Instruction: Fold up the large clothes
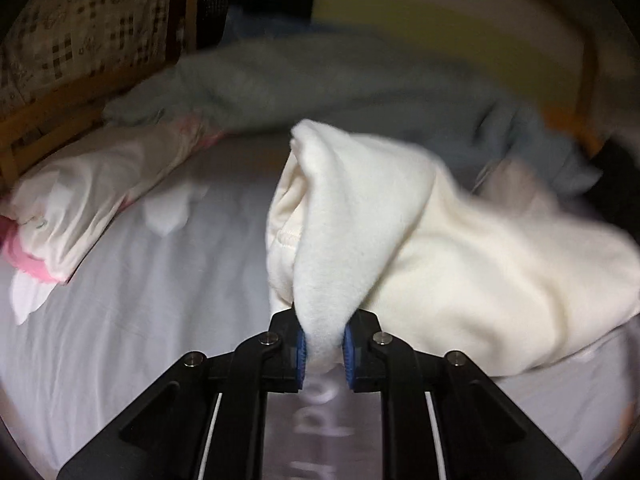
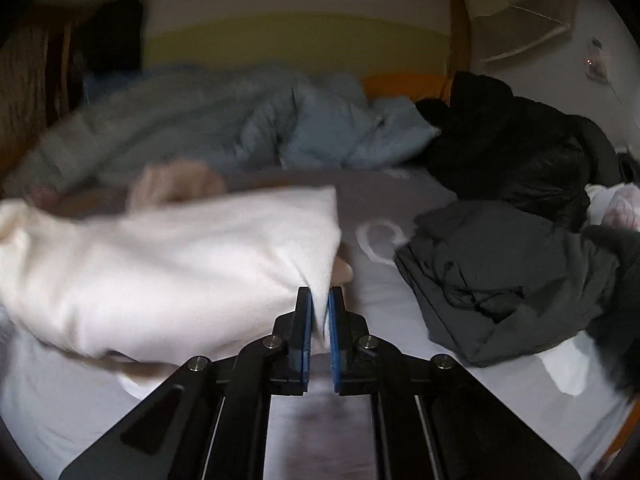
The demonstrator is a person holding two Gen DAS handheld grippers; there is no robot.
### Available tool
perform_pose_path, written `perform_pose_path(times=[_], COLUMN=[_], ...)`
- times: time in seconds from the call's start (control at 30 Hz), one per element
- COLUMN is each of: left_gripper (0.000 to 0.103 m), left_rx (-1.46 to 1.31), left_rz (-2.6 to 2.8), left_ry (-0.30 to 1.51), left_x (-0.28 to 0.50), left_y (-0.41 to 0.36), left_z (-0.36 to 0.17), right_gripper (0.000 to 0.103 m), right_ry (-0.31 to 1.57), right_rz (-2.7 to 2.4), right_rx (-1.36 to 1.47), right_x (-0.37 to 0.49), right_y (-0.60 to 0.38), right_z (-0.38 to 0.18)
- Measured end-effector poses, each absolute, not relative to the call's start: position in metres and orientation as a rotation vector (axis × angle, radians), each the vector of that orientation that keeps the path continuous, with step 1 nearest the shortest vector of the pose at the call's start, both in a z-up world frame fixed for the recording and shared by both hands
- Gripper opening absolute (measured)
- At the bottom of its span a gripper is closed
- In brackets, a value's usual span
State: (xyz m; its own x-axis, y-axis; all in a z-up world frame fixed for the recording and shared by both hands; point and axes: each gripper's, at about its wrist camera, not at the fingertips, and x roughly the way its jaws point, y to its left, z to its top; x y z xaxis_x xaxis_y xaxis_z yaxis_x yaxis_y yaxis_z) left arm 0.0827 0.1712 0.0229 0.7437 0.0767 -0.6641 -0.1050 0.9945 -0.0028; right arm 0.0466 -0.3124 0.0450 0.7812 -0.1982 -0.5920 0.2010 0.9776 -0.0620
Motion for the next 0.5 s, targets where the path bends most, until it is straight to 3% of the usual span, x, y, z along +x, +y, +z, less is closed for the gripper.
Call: perform_pose_path(times=[0.07,0.17,0.23,0.3,0.37,0.5], left_gripper=[0.019,0.028,0.047,0.06,0.063,0.064], left_rx=[0.016,0.081,0.089,0.027,-0.055,-0.04], left_rz=[0.16,0.199,0.214,0.174,0.095,0.048], left_ry=[0.798,0.758,0.718,0.704,0.698,0.776], left_x=[0.095,0.094,0.086,0.079,0.066,0.06], left_y=[0.171,0.164,0.166,0.178,0.188,0.19], left_z=[-0.002,0.004,0.015,0.025,0.028,0.012], right_gripper=[0.007,0.001,0.001,0.001,0.001,0.006], right_ry=[0.75,0.834,0.828,0.849,0.827,0.695], right_rz=[-0.25,-0.373,-0.475,-0.385,-0.289,-0.279], right_rx=[-0.007,-0.097,-0.141,0.06,0.214,0.087], right_x=[0.06,0.073,0.073,0.068,0.062,0.052], right_y=[-0.314,-0.313,-0.326,-0.349,-0.364,-0.341], right_z=[0.022,-0.003,-0.004,0.004,0.013,0.037])
